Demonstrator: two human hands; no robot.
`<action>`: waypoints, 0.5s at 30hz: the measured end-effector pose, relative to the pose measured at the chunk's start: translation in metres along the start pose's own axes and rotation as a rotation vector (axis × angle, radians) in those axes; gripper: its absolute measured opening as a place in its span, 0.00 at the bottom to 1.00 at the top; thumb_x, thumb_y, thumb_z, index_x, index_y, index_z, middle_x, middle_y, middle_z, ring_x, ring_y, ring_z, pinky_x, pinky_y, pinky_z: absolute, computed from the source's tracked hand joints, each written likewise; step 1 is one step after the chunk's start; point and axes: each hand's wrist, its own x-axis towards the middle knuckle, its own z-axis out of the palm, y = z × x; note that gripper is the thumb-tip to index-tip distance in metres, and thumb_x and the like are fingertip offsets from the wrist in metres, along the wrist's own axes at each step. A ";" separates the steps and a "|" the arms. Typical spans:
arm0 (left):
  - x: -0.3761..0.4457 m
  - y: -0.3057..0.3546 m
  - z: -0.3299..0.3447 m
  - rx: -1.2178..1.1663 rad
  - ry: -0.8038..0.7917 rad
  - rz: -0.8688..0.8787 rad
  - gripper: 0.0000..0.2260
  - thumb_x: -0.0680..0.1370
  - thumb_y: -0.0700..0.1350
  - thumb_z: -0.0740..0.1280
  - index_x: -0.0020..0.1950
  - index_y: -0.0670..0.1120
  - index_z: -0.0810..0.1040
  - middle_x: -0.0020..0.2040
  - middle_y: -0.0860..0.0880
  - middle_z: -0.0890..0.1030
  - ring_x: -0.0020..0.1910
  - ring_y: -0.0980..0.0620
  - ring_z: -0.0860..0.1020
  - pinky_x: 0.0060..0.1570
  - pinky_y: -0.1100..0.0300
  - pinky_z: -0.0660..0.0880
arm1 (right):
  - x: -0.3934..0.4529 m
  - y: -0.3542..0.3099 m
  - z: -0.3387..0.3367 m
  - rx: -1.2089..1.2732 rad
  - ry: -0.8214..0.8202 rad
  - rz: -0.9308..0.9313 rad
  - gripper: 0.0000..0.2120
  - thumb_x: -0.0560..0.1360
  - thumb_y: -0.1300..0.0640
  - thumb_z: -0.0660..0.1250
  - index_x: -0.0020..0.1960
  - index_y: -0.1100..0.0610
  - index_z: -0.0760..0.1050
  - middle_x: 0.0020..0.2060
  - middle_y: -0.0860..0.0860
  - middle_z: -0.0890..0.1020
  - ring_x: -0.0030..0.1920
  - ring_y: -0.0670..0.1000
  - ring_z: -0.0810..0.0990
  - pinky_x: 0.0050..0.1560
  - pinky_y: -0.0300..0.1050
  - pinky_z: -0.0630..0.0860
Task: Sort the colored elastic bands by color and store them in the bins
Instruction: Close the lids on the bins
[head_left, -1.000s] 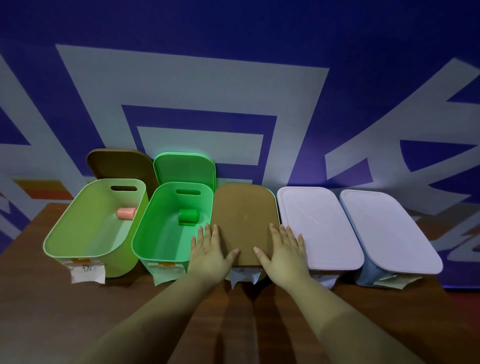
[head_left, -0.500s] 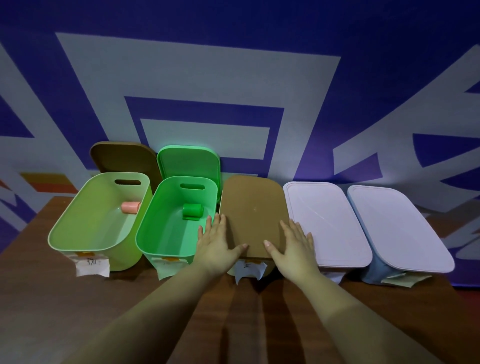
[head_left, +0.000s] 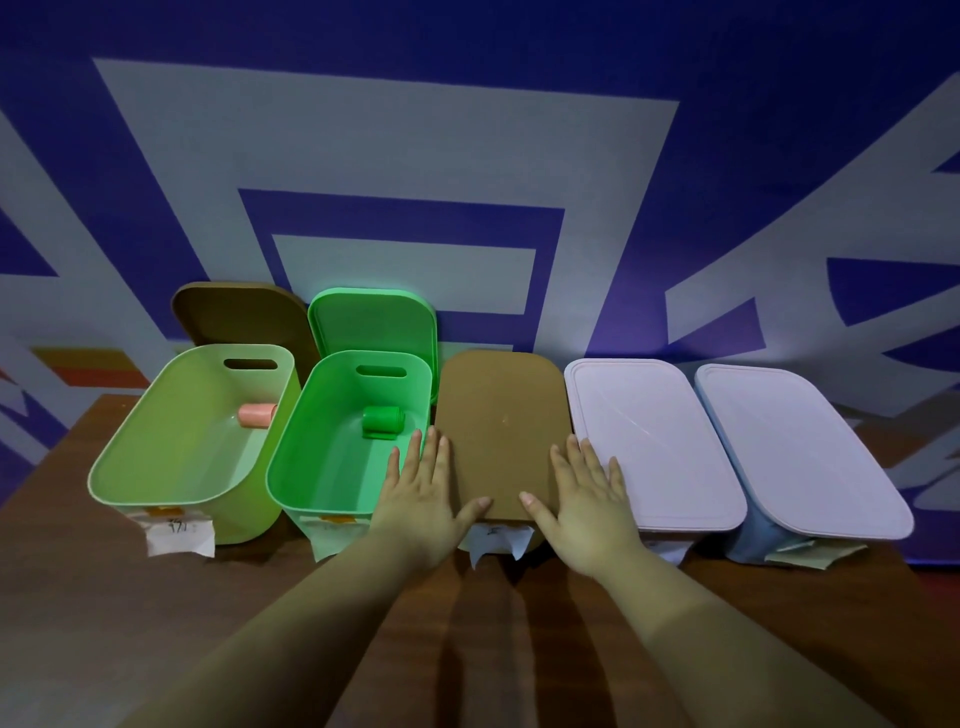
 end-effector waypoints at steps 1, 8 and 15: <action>-0.001 0.000 0.001 0.030 0.012 0.022 0.60 0.53 0.73 0.17 0.77 0.42 0.39 0.77 0.45 0.38 0.75 0.47 0.33 0.70 0.51 0.31 | 0.000 0.000 0.002 -0.006 0.004 -0.014 0.45 0.68 0.28 0.29 0.77 0.55 0.40 0.77 0.53 0.41 0.76 0.51 0.37 0.72 0.52 0.32; 0.004 0.000 0.001 0.110 0.038 0.064 0.58 0.53 0.70 0.14 0.77 0.43 0.38 0.78 0.46 0.38 0.75 0.48 0.34 0.70 0.50 0.30 | 0.006 0.001 0.011 -0.111 -0.004 -0.021 0.59 0.50 0.33 0.08 0.76 0.57 0.34 0.76 0.53 0.37 0.75 0.50 0.34 0.67 0.51 0.24; 0.008 -0.003 -0.004 0.163 0.166 0.141 0.42 0.70 0.69 0.44 0.64 0.37 0.73 0.64 0.36 0.74 0.69 0.37 0.66 0.71 0.46 0.46 | 0.007 0.002 -0.006 -0.187 0.086 -0.103 0.43 0.68 0.35 0.32 0.70 0.57 0.65 0.69 0.55 0.68 0.73 0.56 0.59 0.69 0.54 0.30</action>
